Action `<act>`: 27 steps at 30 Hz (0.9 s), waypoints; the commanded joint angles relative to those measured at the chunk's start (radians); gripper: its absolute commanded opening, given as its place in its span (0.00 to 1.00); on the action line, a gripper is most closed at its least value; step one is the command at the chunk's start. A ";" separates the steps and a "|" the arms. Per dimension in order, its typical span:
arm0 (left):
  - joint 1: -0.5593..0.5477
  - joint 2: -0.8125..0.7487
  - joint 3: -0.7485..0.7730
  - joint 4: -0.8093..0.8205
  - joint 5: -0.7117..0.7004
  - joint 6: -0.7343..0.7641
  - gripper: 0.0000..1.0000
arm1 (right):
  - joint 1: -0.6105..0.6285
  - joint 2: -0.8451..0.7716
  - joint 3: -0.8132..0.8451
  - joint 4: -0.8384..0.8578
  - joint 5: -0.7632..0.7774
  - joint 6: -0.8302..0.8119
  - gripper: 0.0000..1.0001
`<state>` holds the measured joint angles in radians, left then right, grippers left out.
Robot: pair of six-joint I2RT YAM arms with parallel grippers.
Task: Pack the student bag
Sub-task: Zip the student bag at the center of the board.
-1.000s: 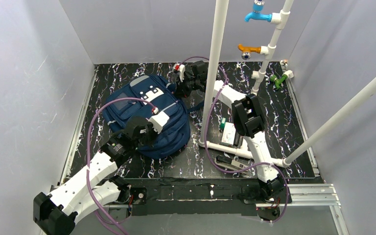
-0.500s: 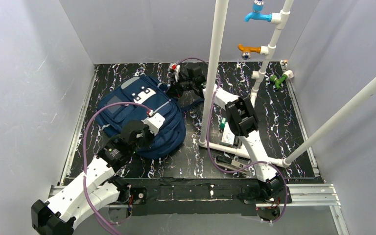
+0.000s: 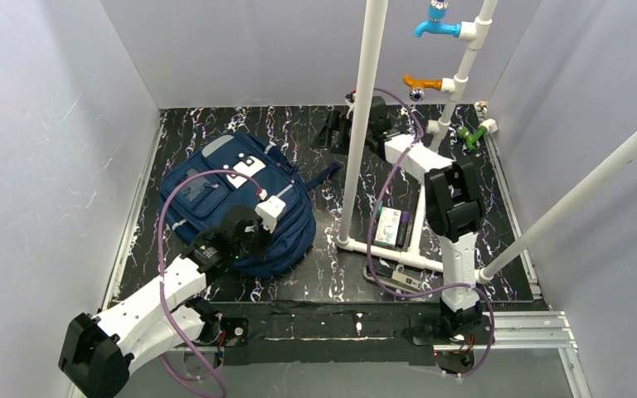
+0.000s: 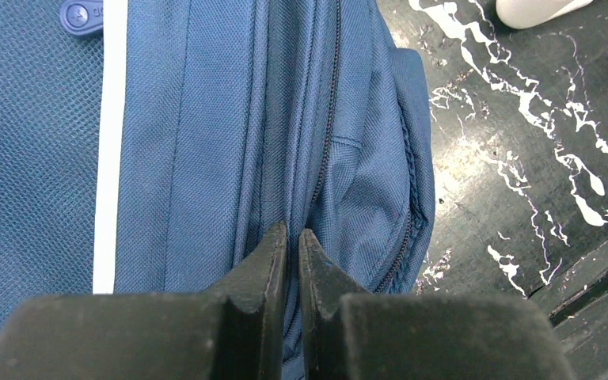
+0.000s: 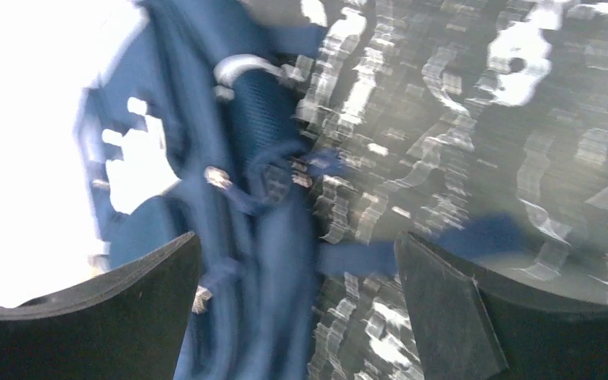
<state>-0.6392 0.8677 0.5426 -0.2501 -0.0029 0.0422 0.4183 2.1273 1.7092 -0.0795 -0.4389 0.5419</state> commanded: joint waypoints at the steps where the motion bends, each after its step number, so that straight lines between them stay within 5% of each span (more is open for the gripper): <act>1: -0.007 0.047 0.030 -0.001 0.048 -0.008 0.00 | 0.060 0.049 -0.125 0.620 -0.234 0.472 0.98; 2: -0.007 0.043 0.028 0.000 0.050 -0.001 0.00 | 0.079 0.082 -0.163 0.775 -0.240 0.580 0.97; 5: -0.008 0.041 0.031 -0.013 0.068 0.013 0.00 | 0.119 0.114 -0.175 0.833 -0.231 0.616 0.92; 9: -0.008 0.044 0.040 -0.037 0.080 0.026 0.00 | 0.161 0.151 -0.170 0.792 -0.219 0.590 0.83; 10: -0.008 0.030 0.033 -0.037 0.079 0.026 0.00 | 0.182 0.144 -0.169 0.652 -0.186 0.479 0.81; 15: -0.007 0.023 0.031 -0.036 0.070 0.045 0.00 | 0.211 0.141 -0.134 0.486 -0.140 0.345 0.76; 21: -0.008 0.060 0.048 -0.051 0.067 0.057 0.00 | 0.214 0.128 -0.167 0.553 -0.109 0.388 0.55; 27: -0.007 0.081 0.054 -0.044 0.069 0.063 0.00 | 0.182 0.049 -0.226 0.610 -0.132 0.414 0.55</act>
<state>-0.6388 0.9382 0.5602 -0.2707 0.0235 0.0971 0.6212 2.2829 1.5269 0.4679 -0.5583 0.9432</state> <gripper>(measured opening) 0.044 0.535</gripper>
